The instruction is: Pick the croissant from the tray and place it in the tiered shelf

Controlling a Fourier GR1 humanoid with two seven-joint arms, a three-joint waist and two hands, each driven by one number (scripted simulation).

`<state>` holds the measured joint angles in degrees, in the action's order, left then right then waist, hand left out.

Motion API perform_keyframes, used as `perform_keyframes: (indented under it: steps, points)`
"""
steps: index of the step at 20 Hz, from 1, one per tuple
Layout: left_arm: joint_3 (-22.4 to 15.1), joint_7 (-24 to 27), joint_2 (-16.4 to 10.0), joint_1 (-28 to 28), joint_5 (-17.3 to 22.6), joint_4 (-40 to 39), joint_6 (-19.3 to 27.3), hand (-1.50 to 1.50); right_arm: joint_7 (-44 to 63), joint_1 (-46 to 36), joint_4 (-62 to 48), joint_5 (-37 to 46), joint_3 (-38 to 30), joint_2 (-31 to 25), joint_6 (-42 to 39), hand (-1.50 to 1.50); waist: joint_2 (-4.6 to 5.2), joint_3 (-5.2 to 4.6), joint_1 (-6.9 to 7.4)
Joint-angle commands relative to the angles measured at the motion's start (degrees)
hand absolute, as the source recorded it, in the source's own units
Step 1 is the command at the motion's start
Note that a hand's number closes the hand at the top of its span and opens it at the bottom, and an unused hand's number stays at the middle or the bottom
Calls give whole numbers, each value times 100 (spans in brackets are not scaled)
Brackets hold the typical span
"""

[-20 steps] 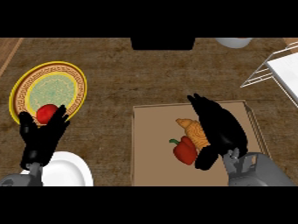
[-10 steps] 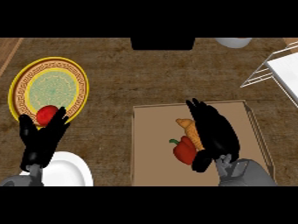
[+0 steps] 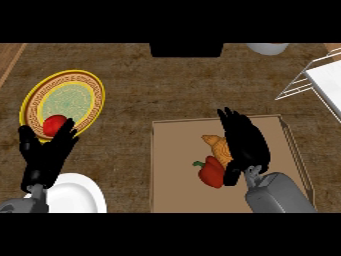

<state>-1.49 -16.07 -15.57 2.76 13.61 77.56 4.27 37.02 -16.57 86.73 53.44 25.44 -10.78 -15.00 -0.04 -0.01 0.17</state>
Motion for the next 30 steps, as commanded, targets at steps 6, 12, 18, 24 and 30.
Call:
perform_keyframes:
  steps: [6,12,18,24,30]
  points:
    - [49,-121,352,121,-342,32,64,0,-728,264,-650,510,-174,423,610,-150,4,2,-6]
    - [187,167,272,-369,-338,109,-254,0,-1564,-50,-1502,569,-653,346,1096,-150,7,2,17]
    - [191,174,347,-213,-355,-56,-256,0,-1810,-99,-1526,915,226,177,22,150,10,0,33]
    - [461,125,180,78,-276,-320,-383,0,-2136,158,-1468,766,47,504,449,150,7,0,-21]
    - [367,119,322,-169,-321,-58,-231,0,-660,-2,-1267,242,-1774,881,982,150,7,9,-148]
